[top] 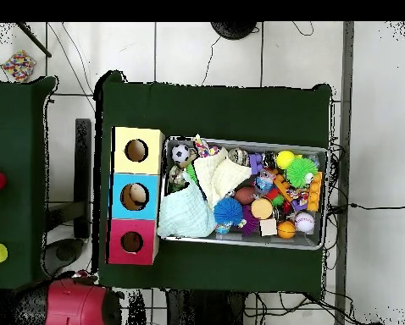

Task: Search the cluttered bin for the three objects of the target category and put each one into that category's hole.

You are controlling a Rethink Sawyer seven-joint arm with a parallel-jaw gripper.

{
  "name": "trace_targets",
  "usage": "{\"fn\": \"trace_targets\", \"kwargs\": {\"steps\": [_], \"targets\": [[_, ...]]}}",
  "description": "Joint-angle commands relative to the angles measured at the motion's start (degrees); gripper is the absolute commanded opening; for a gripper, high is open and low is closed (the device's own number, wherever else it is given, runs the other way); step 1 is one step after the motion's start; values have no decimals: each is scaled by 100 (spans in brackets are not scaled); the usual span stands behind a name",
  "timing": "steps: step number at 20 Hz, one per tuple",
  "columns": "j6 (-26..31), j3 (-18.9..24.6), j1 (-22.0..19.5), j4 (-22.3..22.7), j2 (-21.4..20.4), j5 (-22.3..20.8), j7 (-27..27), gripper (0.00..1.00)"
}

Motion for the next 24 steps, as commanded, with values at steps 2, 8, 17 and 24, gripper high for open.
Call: {"fn": "trace_targets", "kwargs": {"steps": [2,8,17,24], "targets": [[939,-139,-54,-711,-253,104,1886,100],[942,-231,-92,-798,-278,-165,1639,100],[-426,-259,-702,-876,-51,-1236,174,100],[-518,-56,-1163,-907,-263,-1783,-77,100]]}}
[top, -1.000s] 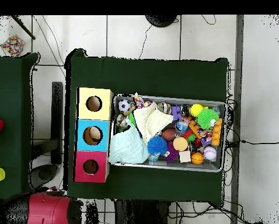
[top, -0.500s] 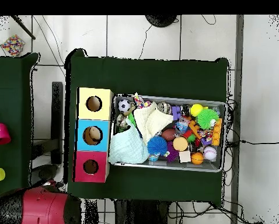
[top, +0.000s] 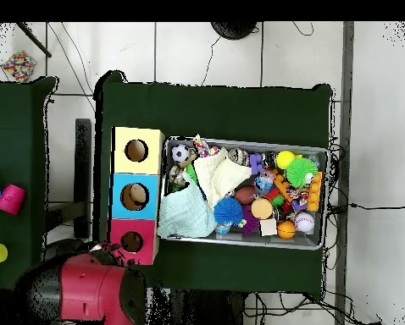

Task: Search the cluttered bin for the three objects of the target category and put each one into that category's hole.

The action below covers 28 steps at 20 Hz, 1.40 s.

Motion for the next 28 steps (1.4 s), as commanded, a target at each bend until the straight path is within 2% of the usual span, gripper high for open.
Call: {"fn": "trace_targets", "kwargs": {"steps": [1,10,16,21,23,25,26,28], "targets": [[-334,382,-609,-177,-72,-703,-428,100],[-280,944,-1509,-111,-299,-993,-808,100],[-246,1289,-2139,-285,-342,-1295,-1161,100],[-355,1701,-2735,-201,-432,-1576,-1453,100],[-349,1798,-2903,-144,-520,-1741,-1616,100],[-404,1814,-2973,-273,-637,-2168,-1835,100],[-514,1941,-3079,-283,-699,-2339,-1975,100],[-559,2320,-3377,-162,-760,-2372,-2181,100]]}}
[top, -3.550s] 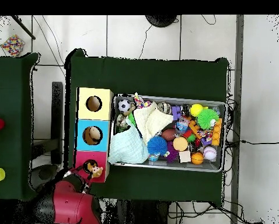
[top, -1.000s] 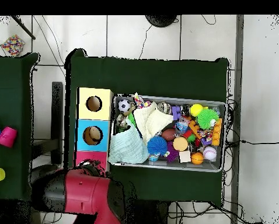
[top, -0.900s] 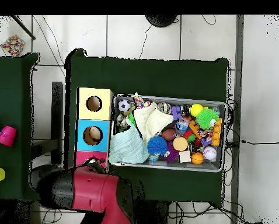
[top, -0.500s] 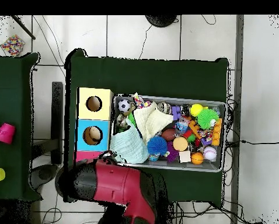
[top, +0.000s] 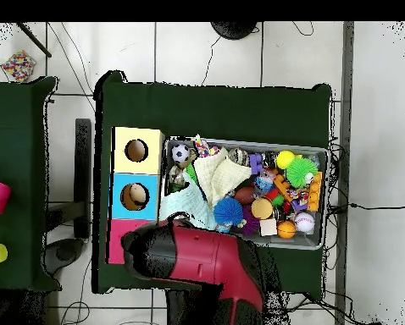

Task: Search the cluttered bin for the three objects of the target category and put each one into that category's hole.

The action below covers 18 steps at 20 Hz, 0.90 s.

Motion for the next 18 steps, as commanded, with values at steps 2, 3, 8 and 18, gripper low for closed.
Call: {"fn": "trace_targets", "kwargs": {"steps": [2,3,8,18], "targets": [[-376,1504,-866,61,-278,-772,-2223,100],[-391,1648,-1004,170,-288,-818,-2270,100],[-519,1850,-1356,877,-553,-1101,-2024,100],[-1137,2062,-1778,1525,-488,-1724,-1397,100]]}}
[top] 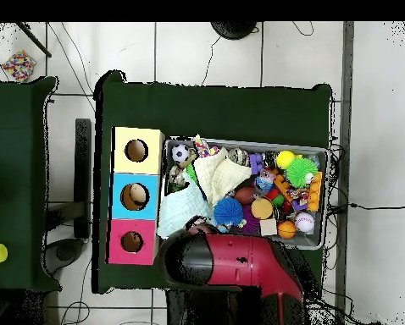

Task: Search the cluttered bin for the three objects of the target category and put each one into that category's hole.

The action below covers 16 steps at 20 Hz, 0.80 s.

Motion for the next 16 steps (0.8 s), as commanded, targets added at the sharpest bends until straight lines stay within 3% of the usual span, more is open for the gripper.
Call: {"fn": "trace_targets", "kwargs": {"steps": [1,3,10,16], "targets": [[-592,645,-217,746,61,-807,-1008,100],[-937,604,-198,575,356,-1162,-856,100],[-1322,645,-267,24,1180,-1716,-521,100],[-1687,856,-293,-23,1602,-1645,-205,100]]}}
